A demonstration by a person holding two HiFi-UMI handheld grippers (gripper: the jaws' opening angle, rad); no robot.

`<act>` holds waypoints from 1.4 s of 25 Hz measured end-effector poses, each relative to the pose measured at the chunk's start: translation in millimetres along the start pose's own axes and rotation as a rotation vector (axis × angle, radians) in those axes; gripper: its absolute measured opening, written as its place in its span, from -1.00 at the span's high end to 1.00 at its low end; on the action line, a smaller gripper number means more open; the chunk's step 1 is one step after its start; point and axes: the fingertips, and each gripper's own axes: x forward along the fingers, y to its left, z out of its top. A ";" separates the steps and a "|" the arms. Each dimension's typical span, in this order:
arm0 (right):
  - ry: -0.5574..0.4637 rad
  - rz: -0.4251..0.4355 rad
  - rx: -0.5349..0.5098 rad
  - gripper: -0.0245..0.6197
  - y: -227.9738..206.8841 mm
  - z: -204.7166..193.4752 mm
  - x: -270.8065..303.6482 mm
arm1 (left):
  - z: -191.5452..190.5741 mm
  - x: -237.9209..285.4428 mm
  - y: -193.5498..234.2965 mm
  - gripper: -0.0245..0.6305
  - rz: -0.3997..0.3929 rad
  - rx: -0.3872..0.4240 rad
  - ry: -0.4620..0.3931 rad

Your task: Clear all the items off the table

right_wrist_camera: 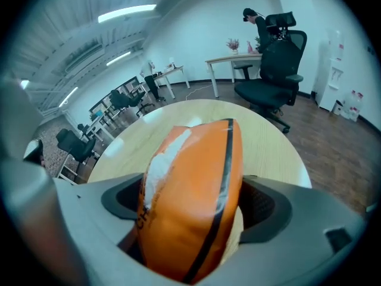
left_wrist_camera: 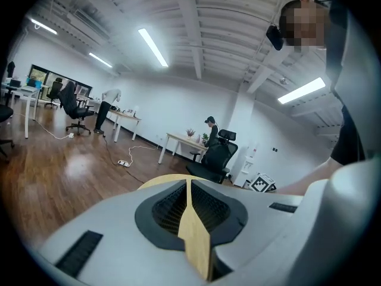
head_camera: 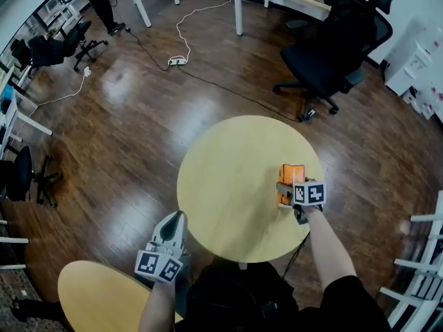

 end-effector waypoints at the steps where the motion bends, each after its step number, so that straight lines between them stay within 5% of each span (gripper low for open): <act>1: 0.001 0.012 0.016 -0.59 -0.1 -2.0 1.4 | -0.1 1.9 2.6 0.85 -0.004 0.000 0.006; 5: -0.036 0.017 0.052 -0.79 -6.5 -4.0 -0.8 | 2.1 13.9 6.7 0.85 -0.031 0.013 0.027; 17: -0.194 0.008 0.006 -0.80 13.3 14.1 -42.8 | 21.9 11.2 -13.0 0.85 -0.032 0.070 -0.054; 23: -0.390 0.001 -0.089 -0.80 46.0 59.6 -95.0 | 31.5 -6.6 -21.8 0.85 0.005 0.083 -0.109; 27: -0.554 0.093 -0.127 -0.79 83.1 101.2 -145.1 | 41.3 -22.8 -28.8 0.85 0.035 0.100 -0.158; 35: -0.873 0.320 -0.190 0.08 142.2 141.8 -274.3 | 58.1 -80.9 -56.1 0.85 0.109 0.141 -0.276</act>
